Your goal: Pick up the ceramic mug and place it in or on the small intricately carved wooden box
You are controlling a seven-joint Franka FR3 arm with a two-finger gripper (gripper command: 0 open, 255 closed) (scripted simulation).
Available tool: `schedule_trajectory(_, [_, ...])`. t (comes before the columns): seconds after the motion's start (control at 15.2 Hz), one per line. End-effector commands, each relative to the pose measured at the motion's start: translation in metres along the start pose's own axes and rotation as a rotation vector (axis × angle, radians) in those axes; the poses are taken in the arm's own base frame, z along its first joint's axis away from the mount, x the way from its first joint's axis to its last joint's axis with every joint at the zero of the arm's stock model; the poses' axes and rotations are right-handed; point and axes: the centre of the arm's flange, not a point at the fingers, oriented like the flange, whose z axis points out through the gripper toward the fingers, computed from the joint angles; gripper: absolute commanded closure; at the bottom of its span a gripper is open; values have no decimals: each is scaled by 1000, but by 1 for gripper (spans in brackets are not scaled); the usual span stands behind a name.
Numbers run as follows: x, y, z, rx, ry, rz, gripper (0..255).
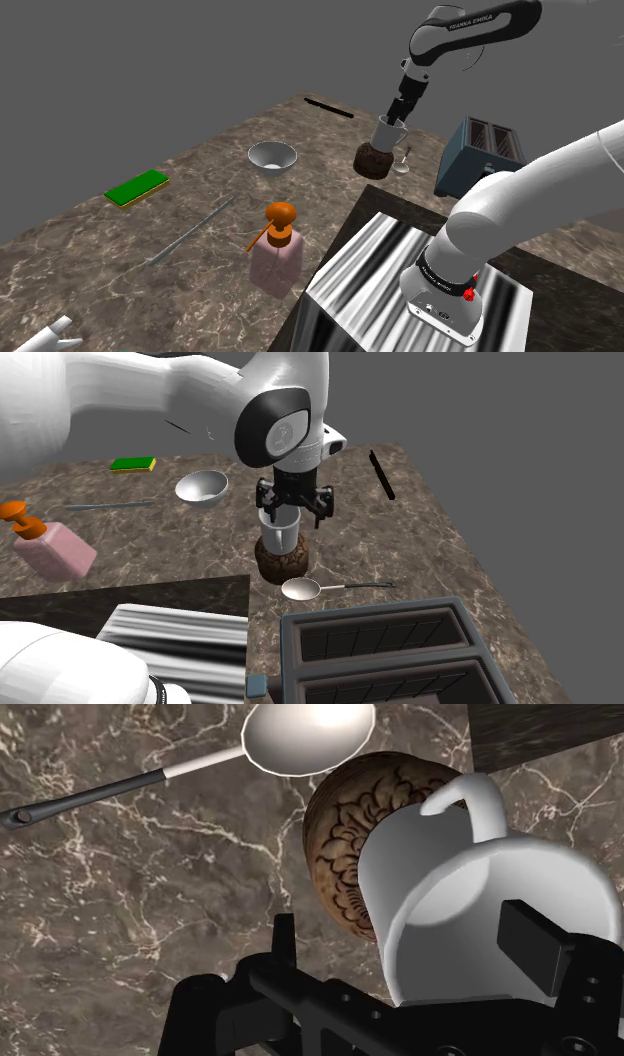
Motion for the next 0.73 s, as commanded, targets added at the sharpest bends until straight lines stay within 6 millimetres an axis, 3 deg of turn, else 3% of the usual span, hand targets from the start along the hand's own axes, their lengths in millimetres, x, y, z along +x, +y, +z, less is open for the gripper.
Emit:
schedule_trajectory(0.0, [0, 1, -20, 0, 0, 0, 0])
schedule_trajectory(0.13, [0, 1, -44, 0, 0, 0, 0])
schedule_trajectory(0.66, [0, 1, -44, 0, 0, 0, 0])
